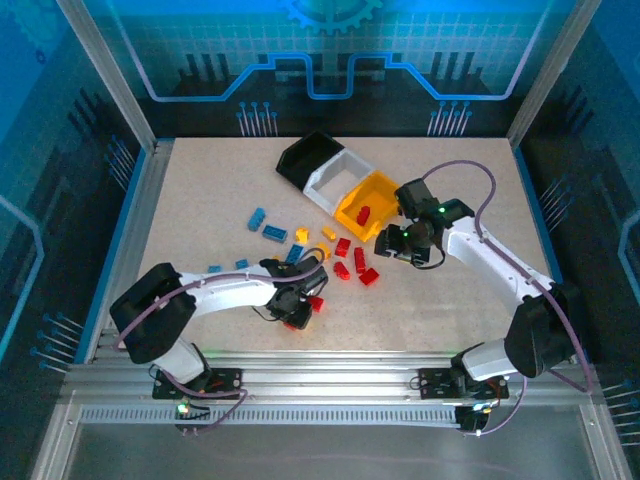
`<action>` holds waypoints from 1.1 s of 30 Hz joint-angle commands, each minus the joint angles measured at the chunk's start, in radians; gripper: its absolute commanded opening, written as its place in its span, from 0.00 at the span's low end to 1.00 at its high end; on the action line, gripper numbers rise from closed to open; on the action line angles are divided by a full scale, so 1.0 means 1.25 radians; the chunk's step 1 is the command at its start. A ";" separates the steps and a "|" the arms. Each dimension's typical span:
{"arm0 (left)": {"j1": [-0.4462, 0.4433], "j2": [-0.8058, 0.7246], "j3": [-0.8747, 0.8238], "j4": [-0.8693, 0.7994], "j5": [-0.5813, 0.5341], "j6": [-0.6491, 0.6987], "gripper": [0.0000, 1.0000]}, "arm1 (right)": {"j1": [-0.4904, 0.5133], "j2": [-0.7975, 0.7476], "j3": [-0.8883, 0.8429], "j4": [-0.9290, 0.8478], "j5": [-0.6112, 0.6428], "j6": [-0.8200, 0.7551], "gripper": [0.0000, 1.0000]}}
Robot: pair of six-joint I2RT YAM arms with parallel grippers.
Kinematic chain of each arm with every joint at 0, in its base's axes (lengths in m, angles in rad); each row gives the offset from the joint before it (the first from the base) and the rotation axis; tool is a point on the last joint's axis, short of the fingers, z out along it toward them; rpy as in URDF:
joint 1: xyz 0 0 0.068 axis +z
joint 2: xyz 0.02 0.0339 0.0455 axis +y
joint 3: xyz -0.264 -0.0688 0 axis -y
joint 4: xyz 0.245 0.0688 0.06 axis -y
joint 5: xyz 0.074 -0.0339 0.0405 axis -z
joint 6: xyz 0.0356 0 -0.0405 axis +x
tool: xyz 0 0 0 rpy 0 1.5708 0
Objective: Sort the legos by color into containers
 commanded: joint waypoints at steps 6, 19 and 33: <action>0.086 -0.197 0.013 -0.049 0.082 -0.081 0.33 | 0.008 0.006 -0.015 -0.010 0.014 0.003 0.58; 0.264 0.152 0.517 0.009 0.303 -0.067 0.32 | 0.001 -0.122 -0.152 -0.026 0.010 0.020 0.58; 0.263 0.618 1.100 -0.093 0.321 -0.066 0.33 | -0.060 -0.248 -0.304 -0.020 -0.045 0.054 0.59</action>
